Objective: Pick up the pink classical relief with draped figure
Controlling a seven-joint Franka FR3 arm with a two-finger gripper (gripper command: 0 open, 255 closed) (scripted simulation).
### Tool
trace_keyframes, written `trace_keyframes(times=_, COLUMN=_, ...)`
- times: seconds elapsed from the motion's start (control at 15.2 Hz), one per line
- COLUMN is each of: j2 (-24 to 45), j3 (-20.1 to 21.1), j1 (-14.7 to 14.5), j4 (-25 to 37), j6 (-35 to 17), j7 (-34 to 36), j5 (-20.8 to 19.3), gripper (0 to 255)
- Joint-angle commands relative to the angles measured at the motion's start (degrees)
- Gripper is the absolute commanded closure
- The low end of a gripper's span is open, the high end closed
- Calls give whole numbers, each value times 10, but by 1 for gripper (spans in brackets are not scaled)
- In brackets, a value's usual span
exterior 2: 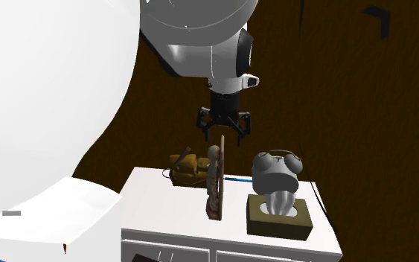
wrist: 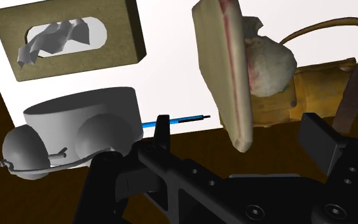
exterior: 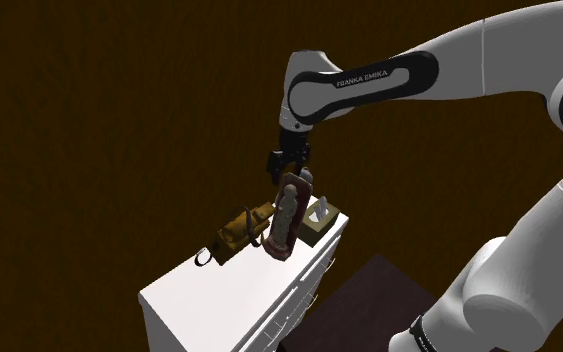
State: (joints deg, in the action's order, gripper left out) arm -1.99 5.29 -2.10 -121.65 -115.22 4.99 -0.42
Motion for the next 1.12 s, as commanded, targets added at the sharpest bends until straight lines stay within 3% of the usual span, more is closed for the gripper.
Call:
trace_keyframes(times=0.0, j2=7, j3=0, j1=0, j4=-6, j6=-13, j7=1, j5=-1, gripper=0)
trace_keyframes(times=0.13, j2=9, j3=0, j1=0, j4=-8, j6=-18, j7=1, j5=-1, gripper=0)
trace_keyframes(times=0.2, j2=9, j3=0, j1=0, j4=-9, j6=-18, j7=0, j5=-1, gripper=255)
trace_keyframes(times=0.79, j2=9, j3=0, j1=0, j4=-8, j6=-18, j7=1, j5=-1, gripper=255)
trace_keyframes(times=1.06, j2=-2, j3=0, j1=0, j4=11, j6=13, j7=0, j5=0, gripper=255)
